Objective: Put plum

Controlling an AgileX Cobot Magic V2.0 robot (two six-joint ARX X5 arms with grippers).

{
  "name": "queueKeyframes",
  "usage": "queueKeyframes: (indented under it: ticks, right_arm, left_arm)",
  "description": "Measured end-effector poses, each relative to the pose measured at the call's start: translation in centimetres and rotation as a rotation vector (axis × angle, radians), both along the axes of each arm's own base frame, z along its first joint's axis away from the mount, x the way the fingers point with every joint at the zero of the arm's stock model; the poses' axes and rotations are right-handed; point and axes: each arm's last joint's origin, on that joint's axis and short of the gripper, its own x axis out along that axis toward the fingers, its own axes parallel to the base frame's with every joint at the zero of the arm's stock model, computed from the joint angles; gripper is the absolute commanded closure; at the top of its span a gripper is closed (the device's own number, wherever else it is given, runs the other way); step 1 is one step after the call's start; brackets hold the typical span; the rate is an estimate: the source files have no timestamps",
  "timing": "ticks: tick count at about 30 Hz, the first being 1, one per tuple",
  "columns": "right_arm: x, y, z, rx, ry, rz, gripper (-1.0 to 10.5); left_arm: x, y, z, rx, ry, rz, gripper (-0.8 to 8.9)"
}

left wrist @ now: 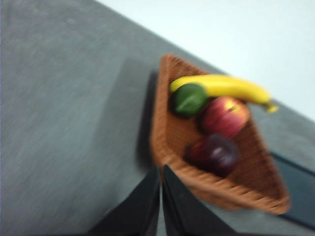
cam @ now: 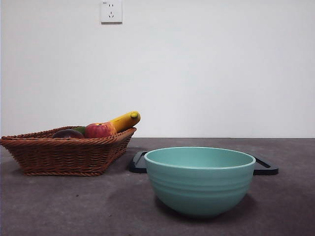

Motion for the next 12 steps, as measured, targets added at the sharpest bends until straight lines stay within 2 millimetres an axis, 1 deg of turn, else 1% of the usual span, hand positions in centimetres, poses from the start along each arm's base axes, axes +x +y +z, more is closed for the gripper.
queueKeyframes:
  ticks: [1,4,7,12]
  right_arm:
    - [-0.2,0.0,0.9,-0.001,-0.012,0.000,9.4]
    - [-0.4,0.1,2.6,0.002,0.009,0.005,9.4]
    - [-0.4,0.1,4.2,0.007,0.058,0.037,9.4]
    - [-0.1,0.3,7.9,-0.004,0.129,0.119,9.4]
  left_arm:
    - [-0.2,0.0,0.9,-0.001,-0.016,-0.006,8.04]
    - [-0.6,0.0,3.1,-0.002,-0.032,-0.013,8.04]
    - [-0.8,-0.2,4.8,0.000,-0.008,-0.055,8.04]
    - [-0.5,-0.4,7.7,0.045,0.066,-0.168,8.04]
